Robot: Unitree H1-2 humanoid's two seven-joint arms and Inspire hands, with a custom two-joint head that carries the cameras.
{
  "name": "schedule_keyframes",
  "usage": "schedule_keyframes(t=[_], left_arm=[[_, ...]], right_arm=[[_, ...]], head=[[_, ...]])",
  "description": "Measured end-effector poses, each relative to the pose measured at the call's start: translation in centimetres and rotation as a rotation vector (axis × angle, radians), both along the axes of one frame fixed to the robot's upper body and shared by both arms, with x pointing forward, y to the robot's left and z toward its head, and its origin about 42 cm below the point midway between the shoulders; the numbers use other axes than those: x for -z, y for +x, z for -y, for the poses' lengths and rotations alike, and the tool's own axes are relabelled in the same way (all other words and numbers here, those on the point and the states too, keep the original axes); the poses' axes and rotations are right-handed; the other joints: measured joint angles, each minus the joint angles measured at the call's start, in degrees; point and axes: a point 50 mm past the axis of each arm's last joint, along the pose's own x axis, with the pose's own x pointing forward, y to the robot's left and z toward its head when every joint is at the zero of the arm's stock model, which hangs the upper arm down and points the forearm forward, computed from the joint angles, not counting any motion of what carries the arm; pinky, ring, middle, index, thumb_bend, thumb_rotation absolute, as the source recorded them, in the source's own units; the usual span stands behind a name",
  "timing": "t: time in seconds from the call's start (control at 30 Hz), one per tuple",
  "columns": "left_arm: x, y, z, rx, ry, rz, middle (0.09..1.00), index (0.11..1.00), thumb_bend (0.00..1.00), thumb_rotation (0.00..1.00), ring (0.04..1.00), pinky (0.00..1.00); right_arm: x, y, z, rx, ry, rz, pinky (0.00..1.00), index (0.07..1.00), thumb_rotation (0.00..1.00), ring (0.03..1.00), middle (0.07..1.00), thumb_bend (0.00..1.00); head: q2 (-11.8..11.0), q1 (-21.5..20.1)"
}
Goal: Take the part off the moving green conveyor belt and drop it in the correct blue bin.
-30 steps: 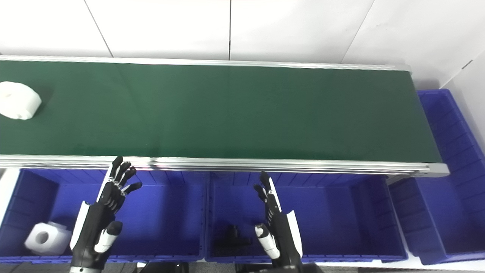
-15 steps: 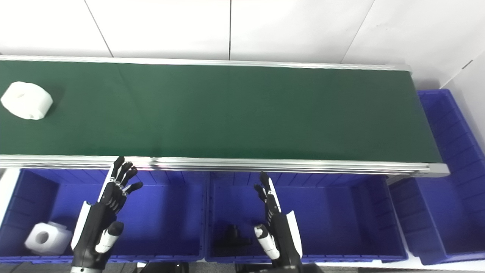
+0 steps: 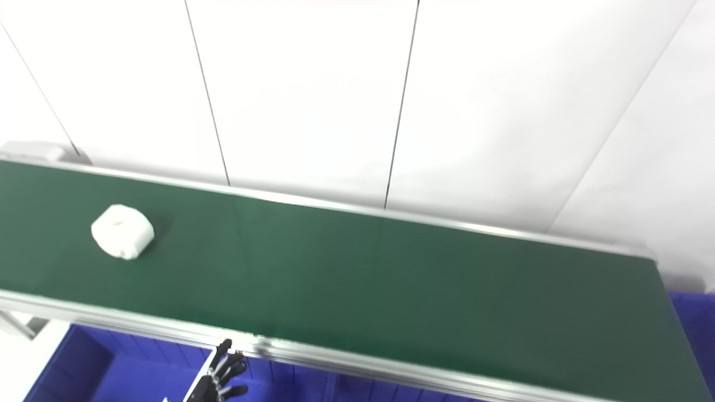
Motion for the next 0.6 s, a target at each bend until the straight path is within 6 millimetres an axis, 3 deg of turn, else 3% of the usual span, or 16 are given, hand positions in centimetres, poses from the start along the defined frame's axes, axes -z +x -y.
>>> schedule_keyframes(t=[0.23, 0.47, 0.6], left_arm=[[0.9, 0.3, 0.6, 0.002, -0.01, -0.021, 0.922, 0.955, 1.0, 0.84, 0.886, 0.77], [0.6, 0.7, 0.9, 0.006, -0.003, 0.0, 0.901, 0.912, 1.0, 0.82, 0.853, 0.69], [-1.5, 1.4, 1.1, 0.05, 0.027, 0.094, 0.874, 0.881, 0.97, 0.77, 0.829, 0.63]], right_arm=[[0.1, 0.5, 0.4, 0.005, 0.01, 0.003, 1.0, 1.0, 0.99, 1.0, 1.0, 1.0], [0.1, 0.9, 0.8, 0.003, 0.042, 0.001, 1.0, 1.0, 0.96, 1.0, 1.0, 0.99], [0.1, 1.0, 1.0, 0.0, 0.039, 0.005, 1.0, 1.0, 0.97, 1.0, 1.0, 1.0]], head=[[-0.6, 1.0], [2.5, 5.7], [4.3, 6.9]])
